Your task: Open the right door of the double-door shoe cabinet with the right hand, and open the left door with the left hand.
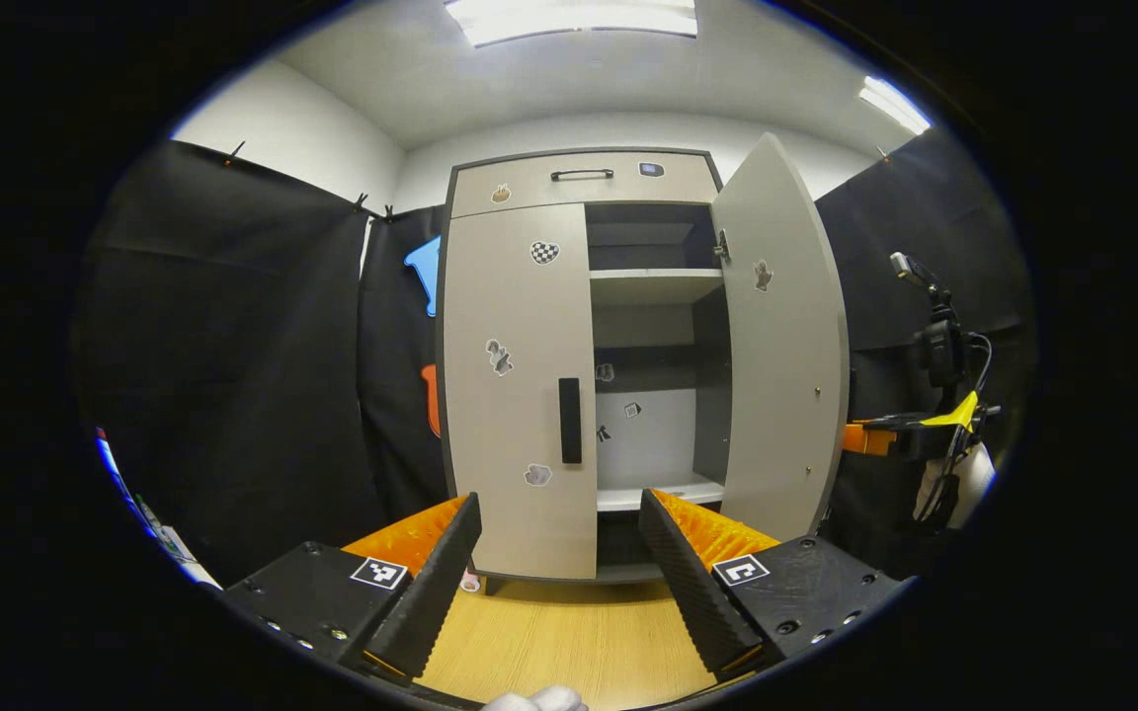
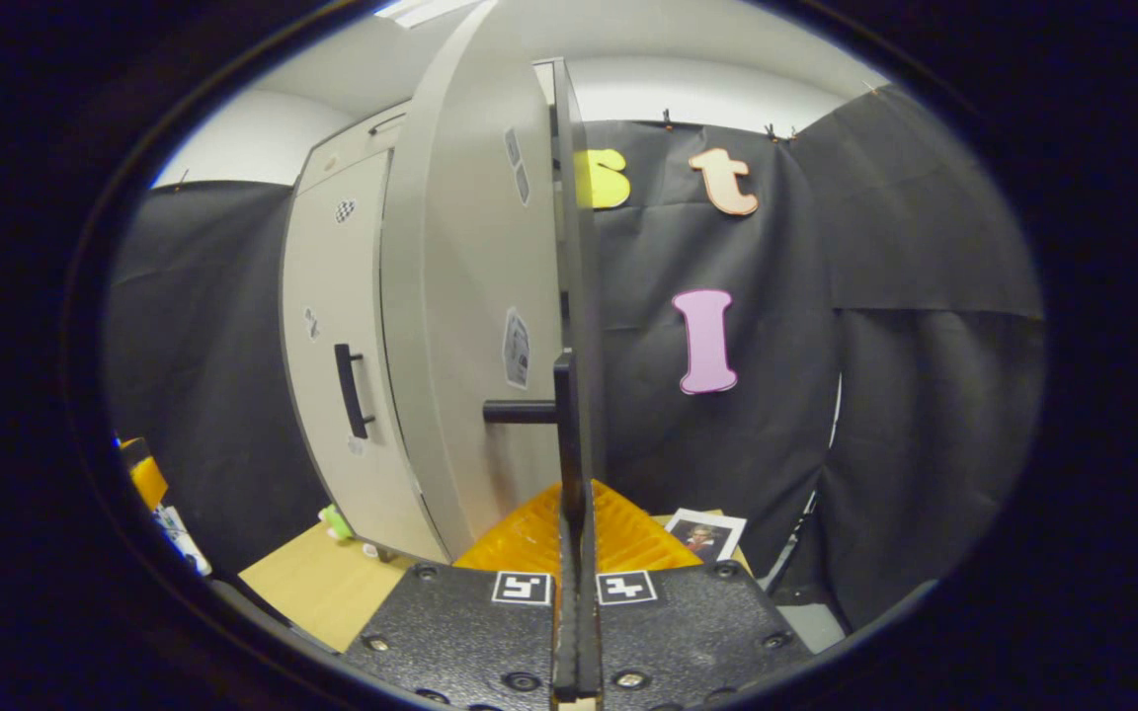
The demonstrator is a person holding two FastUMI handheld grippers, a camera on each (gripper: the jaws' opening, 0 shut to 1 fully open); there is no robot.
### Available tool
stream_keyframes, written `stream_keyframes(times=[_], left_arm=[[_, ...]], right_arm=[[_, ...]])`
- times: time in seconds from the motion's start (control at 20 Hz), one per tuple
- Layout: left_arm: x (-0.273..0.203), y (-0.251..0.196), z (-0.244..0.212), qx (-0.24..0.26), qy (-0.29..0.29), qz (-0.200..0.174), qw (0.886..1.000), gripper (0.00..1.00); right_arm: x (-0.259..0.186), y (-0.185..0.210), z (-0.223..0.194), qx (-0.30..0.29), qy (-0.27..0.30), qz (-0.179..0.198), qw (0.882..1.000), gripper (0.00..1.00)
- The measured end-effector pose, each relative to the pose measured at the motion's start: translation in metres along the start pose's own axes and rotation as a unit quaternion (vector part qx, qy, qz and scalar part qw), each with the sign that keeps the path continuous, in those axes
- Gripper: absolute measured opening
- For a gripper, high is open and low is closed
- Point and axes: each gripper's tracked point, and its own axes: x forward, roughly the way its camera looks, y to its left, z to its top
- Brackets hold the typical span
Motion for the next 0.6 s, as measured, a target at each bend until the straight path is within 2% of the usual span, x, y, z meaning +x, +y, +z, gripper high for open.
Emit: stream_keyframes(times=[0.3,0.4,0.45,0.6], left_arm=[[0.005,0.009,0.002,0.002,0.0,0.001,1.0,0.96],[0.006,0.012,0.003,0.005,0.0,-0.001,1.0,0.96],[0.007,0.014,0.003,0.007,-0.001,-0.002,1.0,0.96],[0.015,0.023,0.002,0.014,0.001,-0.004,1.0,0.96]], right_arm=[[-0.006,0.0,0.0,0.011,0.007,-0.008,1.0,0.05],[-0.009,-0.004,0.002,0.012,0.007,-0.021,1.0,0.1],[-0.011,-0.007,0.002,0.009,0.005,-0.028,1.0,0.21],[-0.011,-0.019,0.011,-0.006,-0.019,-0.062,0.998,0.44]])
